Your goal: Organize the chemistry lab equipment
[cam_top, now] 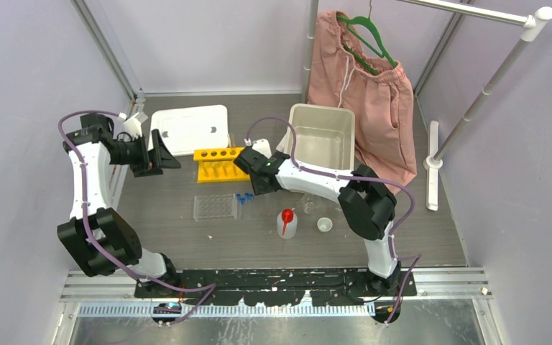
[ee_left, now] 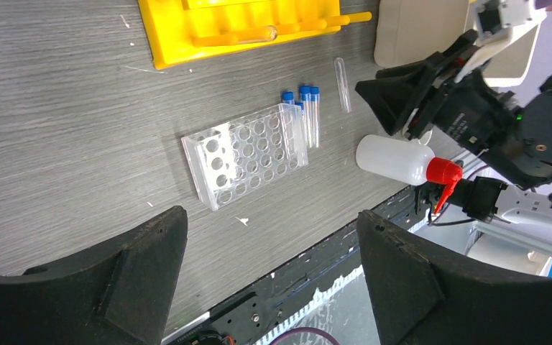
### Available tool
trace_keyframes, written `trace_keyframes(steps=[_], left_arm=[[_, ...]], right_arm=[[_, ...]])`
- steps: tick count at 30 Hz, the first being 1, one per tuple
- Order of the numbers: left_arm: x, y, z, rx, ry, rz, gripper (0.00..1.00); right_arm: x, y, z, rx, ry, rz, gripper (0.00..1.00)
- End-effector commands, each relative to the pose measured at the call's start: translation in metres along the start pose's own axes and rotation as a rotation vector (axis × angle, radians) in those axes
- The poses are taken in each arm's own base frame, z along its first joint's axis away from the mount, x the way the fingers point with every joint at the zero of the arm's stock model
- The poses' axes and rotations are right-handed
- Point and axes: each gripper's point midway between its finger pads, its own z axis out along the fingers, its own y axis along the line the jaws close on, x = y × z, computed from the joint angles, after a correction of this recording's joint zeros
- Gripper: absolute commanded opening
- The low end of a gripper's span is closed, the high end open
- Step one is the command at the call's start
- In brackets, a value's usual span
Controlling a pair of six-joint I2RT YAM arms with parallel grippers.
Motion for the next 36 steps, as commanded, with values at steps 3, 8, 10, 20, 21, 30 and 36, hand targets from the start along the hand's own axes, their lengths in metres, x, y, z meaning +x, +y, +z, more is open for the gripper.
trace_keyframes(steps=[3,8,10,20,21,30,36], left_arm=[[-0.01,-0.013,-0.014,0.008,-0.06,0.045,0.88],[-0.01,-0.014,-0.015,0.003,-0.06,0.052,0.88],[-0.011,-0.015,-0.015,0.005,-0.064,0.057,0.88],[-0.011,-0.022,-0.021,0.008,-0.083,0.082,0.88],[-0.012,-0.022,-0.021,0.009,-0.084,0.083,0.88],[-0.009,-0.05,-0.027,0.128,-0.106,0.085,1.0],[0.005,-0.074,-0.025,0.233,-0.078,0.152,1.0]], right_arm=[[0.007,0.015,0.017,-0.047,0.02,0.06,0.43],[0.016,0.014,0.03,-0.052,0.027,0.096,0.41],[0.018,0.014,0.035,-0.049,0.025,0.111,0.39],[0.031,0.014,0.045,-0.059,0.062,0.15,0.22],[0.028,0.015,0.043,-0.065,0.057,0.153,0.19],[-0.009,0.017,-0.002,-0.134,-0.04,0.22,0.01],[-0.055,0.038,-0.081,-0.32,-0.172,0.301,0.01]])
